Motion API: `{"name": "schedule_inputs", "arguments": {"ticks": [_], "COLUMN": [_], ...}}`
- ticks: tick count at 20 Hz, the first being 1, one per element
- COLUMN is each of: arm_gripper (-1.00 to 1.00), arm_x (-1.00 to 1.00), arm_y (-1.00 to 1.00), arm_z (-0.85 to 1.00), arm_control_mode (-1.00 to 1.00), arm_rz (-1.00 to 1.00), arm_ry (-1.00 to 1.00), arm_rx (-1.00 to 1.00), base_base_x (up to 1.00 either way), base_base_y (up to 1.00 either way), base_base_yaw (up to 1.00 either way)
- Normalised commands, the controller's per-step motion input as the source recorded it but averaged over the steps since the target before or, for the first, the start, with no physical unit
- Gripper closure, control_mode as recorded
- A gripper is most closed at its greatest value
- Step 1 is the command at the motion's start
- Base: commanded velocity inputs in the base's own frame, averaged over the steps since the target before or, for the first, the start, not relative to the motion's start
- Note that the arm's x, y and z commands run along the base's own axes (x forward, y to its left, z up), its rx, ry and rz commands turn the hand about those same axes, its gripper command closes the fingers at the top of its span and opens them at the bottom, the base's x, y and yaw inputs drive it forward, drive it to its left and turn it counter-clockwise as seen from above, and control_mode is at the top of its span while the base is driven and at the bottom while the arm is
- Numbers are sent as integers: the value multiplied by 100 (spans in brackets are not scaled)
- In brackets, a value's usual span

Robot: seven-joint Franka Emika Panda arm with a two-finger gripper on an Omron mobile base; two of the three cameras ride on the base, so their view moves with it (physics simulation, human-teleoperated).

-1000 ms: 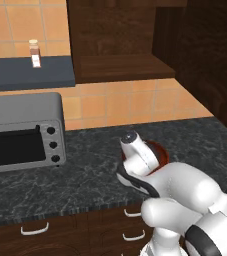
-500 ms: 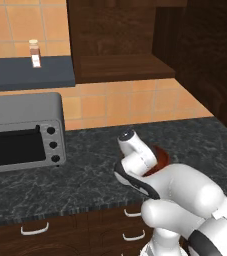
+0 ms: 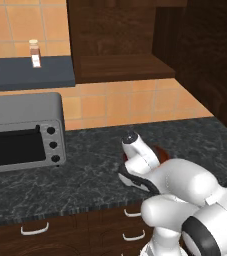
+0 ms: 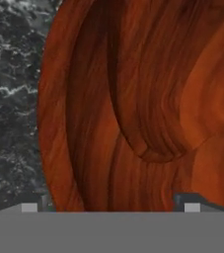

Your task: Pick up the bowls on the counter and stack them on top of one another in the open cabinet. Place the smaller bowl on top of the larger bowl.

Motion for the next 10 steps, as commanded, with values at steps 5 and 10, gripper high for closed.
{"name": "schedule_inputs", "arguments": {"ticks": [5,10], "arm_gripper": [100,100], "arm_x": [5,-10], "arm_y": [-1,0], "arm_z": [-5,12], "arm_control_mode": [-100,-100], "arm_rz": [0,1], "arm_ry": [-1,-7], "arm_rx": [0,0], "base_base_x": [0,0], "base_base_y": [0,0], "base_base_yaw": [0,0]}}
